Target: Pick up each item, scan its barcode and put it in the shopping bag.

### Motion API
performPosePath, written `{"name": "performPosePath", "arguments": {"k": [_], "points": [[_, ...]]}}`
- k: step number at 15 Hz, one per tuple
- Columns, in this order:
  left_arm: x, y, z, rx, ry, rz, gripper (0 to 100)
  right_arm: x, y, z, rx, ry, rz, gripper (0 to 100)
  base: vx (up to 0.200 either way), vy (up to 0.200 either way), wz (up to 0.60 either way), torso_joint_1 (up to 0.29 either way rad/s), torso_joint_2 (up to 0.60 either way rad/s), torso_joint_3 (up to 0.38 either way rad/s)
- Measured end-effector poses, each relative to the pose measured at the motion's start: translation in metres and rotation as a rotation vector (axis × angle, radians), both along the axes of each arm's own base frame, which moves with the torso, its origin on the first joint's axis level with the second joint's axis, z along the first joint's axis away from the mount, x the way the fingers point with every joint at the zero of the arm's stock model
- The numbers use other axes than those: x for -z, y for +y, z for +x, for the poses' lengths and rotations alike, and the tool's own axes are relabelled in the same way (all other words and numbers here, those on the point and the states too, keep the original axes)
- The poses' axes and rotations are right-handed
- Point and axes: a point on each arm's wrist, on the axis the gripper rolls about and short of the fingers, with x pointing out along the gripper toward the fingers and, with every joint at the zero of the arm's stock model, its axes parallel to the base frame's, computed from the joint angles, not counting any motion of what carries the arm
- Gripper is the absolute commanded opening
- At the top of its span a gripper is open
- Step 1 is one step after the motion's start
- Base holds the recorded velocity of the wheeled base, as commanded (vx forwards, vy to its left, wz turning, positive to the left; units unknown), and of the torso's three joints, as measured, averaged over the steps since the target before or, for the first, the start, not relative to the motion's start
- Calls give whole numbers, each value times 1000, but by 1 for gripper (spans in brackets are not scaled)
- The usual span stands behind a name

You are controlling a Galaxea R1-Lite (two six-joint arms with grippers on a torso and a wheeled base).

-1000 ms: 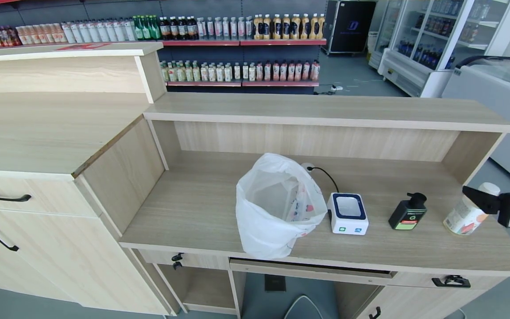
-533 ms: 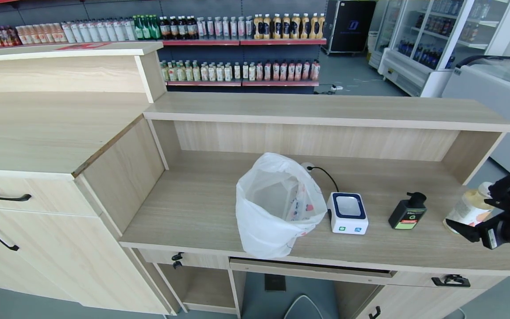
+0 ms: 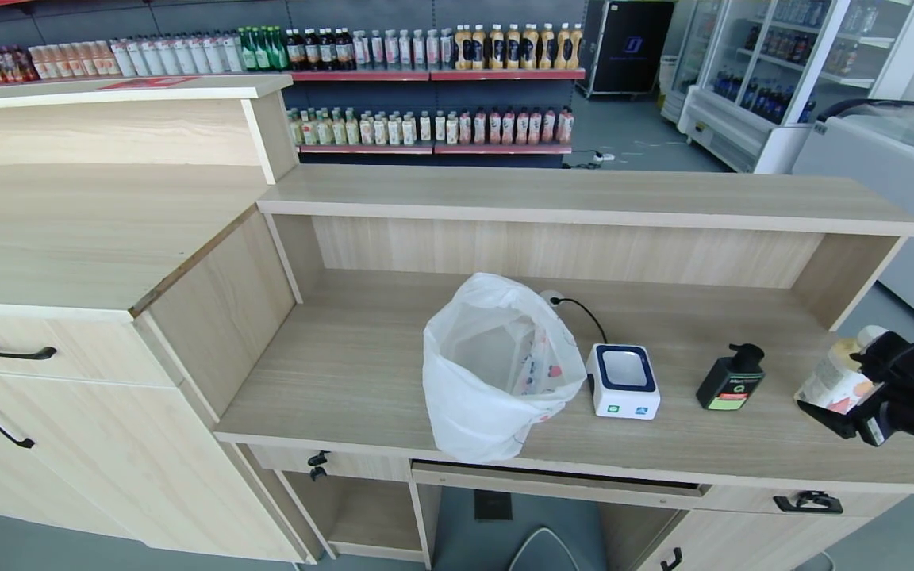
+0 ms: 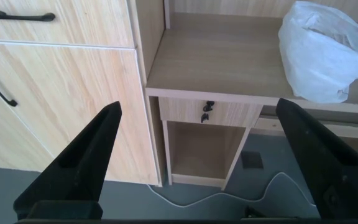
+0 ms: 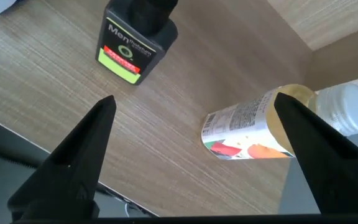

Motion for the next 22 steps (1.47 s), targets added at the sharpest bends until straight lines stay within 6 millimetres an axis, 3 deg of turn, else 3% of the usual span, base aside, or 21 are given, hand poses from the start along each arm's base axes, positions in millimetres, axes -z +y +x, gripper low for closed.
{"name": "performPosePath", "arguments": {"k": [4,8,22], "points": [[0,0,0,0,0,0,100,13,-8,5,7,22,14,100,0,0,0,0,0,0],[0,0,0,0,0,0,100,23,-11,25,-44,11,26,100,0,0,0,0,0,0],[0,0,0,0,0,0,100,64,19,84,-263,-5,-15,100,0,0,0,0,0,0]]}}
